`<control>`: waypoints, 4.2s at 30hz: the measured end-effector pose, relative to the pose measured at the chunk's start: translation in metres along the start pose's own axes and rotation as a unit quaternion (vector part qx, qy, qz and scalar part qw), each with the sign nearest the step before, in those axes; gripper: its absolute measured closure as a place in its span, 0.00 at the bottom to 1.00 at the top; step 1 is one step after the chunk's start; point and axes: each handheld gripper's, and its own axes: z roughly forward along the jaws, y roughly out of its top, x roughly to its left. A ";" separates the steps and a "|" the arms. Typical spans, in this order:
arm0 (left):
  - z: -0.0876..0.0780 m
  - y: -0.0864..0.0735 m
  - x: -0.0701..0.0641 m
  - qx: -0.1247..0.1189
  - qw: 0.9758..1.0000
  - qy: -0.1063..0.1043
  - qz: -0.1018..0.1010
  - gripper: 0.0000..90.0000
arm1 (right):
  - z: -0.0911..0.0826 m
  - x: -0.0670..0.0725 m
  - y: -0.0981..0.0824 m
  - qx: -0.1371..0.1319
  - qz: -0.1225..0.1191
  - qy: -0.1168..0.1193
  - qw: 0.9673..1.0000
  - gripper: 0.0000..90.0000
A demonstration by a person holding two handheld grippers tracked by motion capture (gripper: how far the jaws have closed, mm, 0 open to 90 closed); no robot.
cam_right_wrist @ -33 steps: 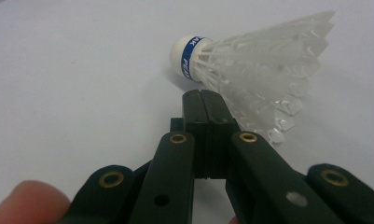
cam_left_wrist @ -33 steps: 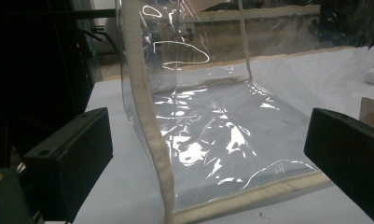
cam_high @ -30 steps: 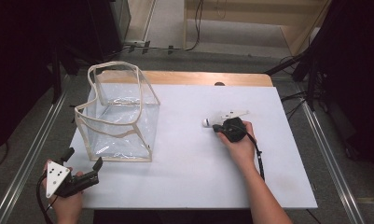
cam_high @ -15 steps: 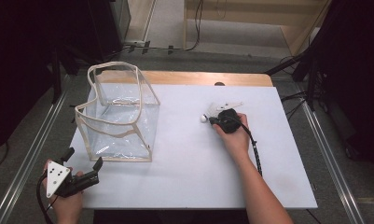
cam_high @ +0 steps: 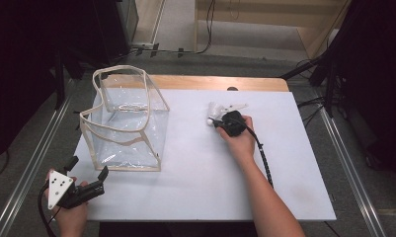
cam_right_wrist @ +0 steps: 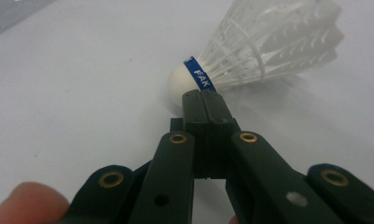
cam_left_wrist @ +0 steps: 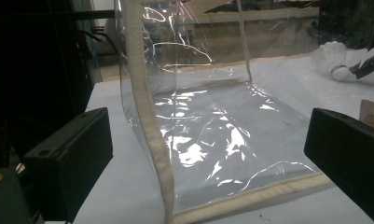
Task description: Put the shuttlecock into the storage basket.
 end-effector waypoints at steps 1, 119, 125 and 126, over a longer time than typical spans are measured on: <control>0.000 0.000 0.000 0.000 1.000 0.000 0.000 0.02 | 0.001 0.001 0.002 0.000 -0.002 0.000 1.000 0.98; -0.001 0.000 0.002 -0.004 1.000 -0.007 -0.007 0.02 | -0.059 0.103 0.116 -0.077 -0.020 0.038 0.996 0.69; -0.001 0.000 0.002 -0.005 1.000 -0.006 -0.008 0.02 | -0.063 0.108 0.120 -0.083 -0.024 0.041 0.995 0.69; -0.001 0.000 0.002 -0.005 1.000 -0.007 -0.009 0.02 | -0.064 0.109 0.121 -0.085 -0.026 0.042 0.995 0.69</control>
